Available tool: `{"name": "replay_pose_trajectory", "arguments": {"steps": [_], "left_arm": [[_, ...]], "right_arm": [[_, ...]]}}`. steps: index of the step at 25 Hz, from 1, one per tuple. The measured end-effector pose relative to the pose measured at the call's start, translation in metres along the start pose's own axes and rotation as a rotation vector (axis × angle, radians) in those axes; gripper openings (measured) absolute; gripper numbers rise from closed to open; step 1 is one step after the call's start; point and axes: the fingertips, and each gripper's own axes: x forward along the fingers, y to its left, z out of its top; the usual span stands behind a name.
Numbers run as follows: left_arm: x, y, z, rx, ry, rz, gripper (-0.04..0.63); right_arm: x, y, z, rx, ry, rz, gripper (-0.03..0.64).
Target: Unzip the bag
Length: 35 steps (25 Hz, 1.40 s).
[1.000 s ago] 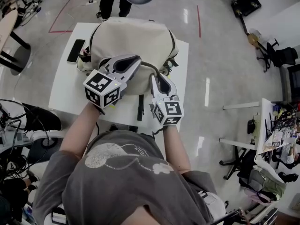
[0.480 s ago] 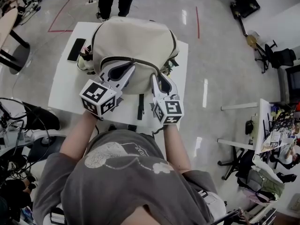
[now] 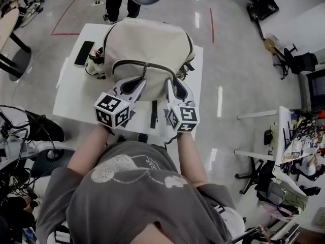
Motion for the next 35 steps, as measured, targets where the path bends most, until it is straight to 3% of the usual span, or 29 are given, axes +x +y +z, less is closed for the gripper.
{"name": "replay_pose_trajectory", "arguments": {"steps": [5,10,23,27,32,35], "left_arm": [[-0.004,0.007,-0.004,0.009,-0.001,0.015,0.057],[-0.02,0.012,0.0,0.018,-0.023,0.017,0.123],[-0.064,0.031,0.008,0.006,-0.085,0.003,0.126],[-0.067,0.031,0.004,-0.043,-0.123,0.045,0.105],[-0.072,0.009,-0.002,-0.033,-0.154,0.135,0.021],[-0.078,-0.004,-0.006,-0.036,-0.16,0.216,0.006]], "right_arm": [[-0.001,-0.001,0.0,-0.007,0.007,-0.034,0.084],[-0.003,-0.001,0.001,-0.007,0.007,-0.089,0.092],[-0.056,-0.003,0.012,-0.012,-0.062,-0.289,0.087],[-0.058,-0.006,0.012,-0.032,-0.083,-0.278,0.064],[-0.071,-0.02,0.011,-0.031,-0.107,-0.211,0.015],[-0.083,-0.029,0.011,-0.026,-0.106,-0.156,0.0]]}}
